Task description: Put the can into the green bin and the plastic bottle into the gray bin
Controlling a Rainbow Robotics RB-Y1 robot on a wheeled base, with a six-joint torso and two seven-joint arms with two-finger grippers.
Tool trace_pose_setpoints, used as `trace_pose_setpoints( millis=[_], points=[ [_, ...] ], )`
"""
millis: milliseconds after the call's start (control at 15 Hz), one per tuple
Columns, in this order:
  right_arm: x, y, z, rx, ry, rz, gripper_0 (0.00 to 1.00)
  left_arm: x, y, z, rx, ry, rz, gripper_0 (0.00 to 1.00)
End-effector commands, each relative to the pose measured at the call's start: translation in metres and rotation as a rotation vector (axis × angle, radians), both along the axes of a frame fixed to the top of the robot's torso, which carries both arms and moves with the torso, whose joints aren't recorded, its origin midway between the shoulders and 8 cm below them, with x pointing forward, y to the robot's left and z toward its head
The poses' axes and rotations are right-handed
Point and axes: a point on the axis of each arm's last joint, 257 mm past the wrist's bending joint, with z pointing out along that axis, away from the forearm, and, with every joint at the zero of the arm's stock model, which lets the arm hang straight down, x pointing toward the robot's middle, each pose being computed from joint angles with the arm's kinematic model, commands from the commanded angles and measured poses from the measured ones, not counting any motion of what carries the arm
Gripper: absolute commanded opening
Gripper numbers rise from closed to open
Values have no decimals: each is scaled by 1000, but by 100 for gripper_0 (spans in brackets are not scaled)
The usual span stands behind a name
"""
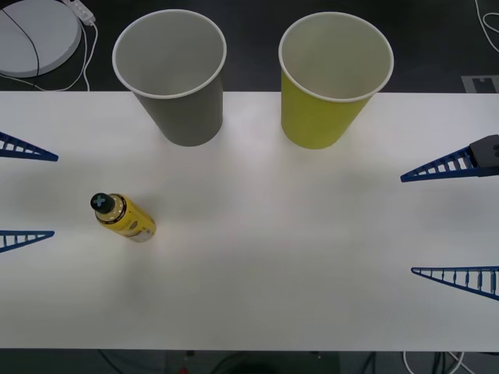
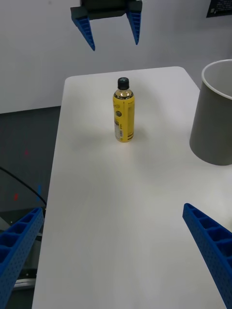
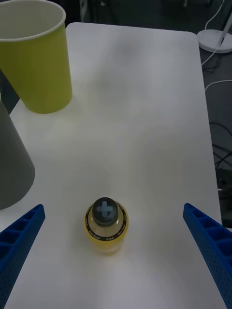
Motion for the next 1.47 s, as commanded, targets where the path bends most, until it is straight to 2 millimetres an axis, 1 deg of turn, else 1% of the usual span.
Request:
trace_pose_setpoints(
  millis=[67,333,600,800,1000,1267,1467],
  points=[
    [0,0,0,0,0,0,100,-1,24,-14,0,-32,7,100],
    [0,0,0,0,0,0,100,-8,45,-26,-16,-55,18,100],
    [0,0,0,0,0,0,100,-11,75,-41,-13,-71,58,100],
    [0,0,0,0,0,0,100,-12,95,-48,-15,-57,98,100],
    [0,0,0,0,0,0,100,-18,111,-56,-15,-36,126,100],
    [0,0,0,0,0,0,100,-29,119,-69,-7,-3,143,100],
    [0,0,0,0,0,0,100,-34,118,-77,-27,1,151,100]
  ],
)
